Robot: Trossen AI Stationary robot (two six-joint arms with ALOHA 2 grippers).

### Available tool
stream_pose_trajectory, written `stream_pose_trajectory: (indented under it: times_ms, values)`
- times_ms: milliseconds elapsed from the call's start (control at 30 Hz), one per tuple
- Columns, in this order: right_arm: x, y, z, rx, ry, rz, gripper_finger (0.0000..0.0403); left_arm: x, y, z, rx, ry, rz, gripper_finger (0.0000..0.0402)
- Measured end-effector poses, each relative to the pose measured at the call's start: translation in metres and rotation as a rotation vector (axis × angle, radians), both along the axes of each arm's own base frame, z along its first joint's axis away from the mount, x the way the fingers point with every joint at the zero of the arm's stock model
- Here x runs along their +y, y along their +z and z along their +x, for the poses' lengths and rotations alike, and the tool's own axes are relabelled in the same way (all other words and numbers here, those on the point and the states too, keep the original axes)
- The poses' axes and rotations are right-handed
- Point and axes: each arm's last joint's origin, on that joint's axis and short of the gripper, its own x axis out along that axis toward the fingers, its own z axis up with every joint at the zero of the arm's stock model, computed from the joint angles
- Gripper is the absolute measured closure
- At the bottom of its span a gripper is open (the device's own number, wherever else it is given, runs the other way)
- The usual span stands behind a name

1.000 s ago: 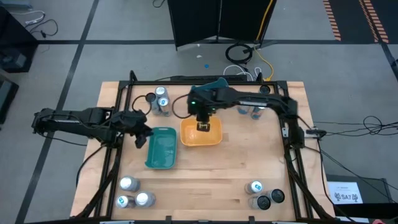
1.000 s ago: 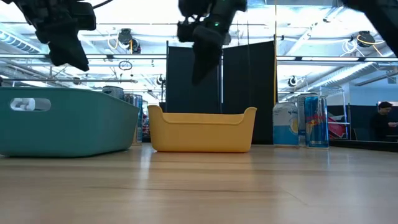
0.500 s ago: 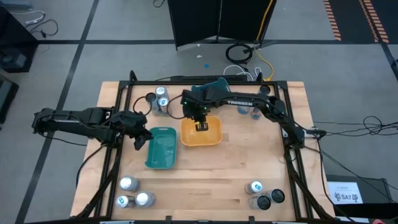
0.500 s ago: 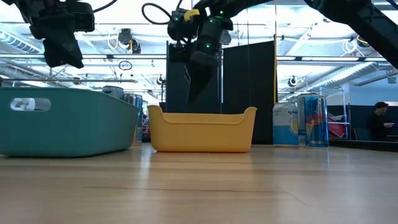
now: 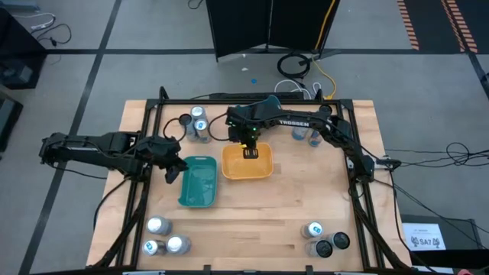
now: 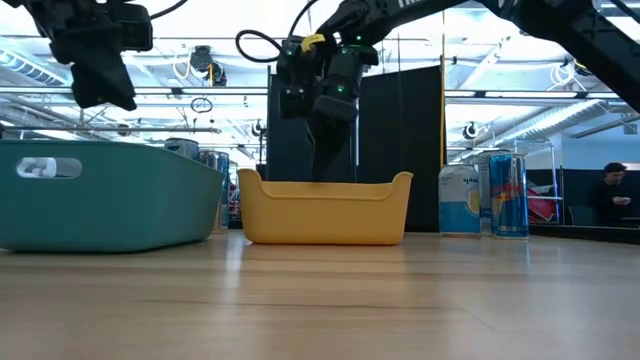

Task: Sort soda cans
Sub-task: Adjust the yellow bin with the light green bin

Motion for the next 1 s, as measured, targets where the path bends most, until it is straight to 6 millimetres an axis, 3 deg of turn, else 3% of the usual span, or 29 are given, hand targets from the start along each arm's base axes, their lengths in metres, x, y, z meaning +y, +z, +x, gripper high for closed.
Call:
stream_pose_trajectory:
  times_ms: [233,367,433,600,767,1000]
  values:
    - [0.001,-0.018,-0.004,0.040,-0.032,0.020,0.0329,0.000,0.000,0.000,0.000,0.001,0.001,0.0287]
    - [0.001,-0.028,-0.009,0.095,-0.111,-0.009,0.0369,0.000,0.000,0.000,-0.001,0.002,0.002,0.0287]
    - [0.001,-0.028,-0.010,0.114,-0.162,-0.008,0.0393,0.000,0.000,0.000,-0.001,0.002,0.002,0.0287]
    - [0.006,-0.016,-0.016,0.195,-0.377,0.049,0.0400,0.000,0.002,0.002,-0.034,0.003,0.001,0.0287]
    - [0.033,0.001,-0.030,0.301,-0.620,0.080,0.0401,0.000,0.004,0.004,-0.055,0.002,0.001,0.0287]
    - [0.079,0.025,-0.048,0.224,-0.856,0.079,0.0402,0.000,0.005,0.005,-0.071,-0.007,0.034,0.0287]
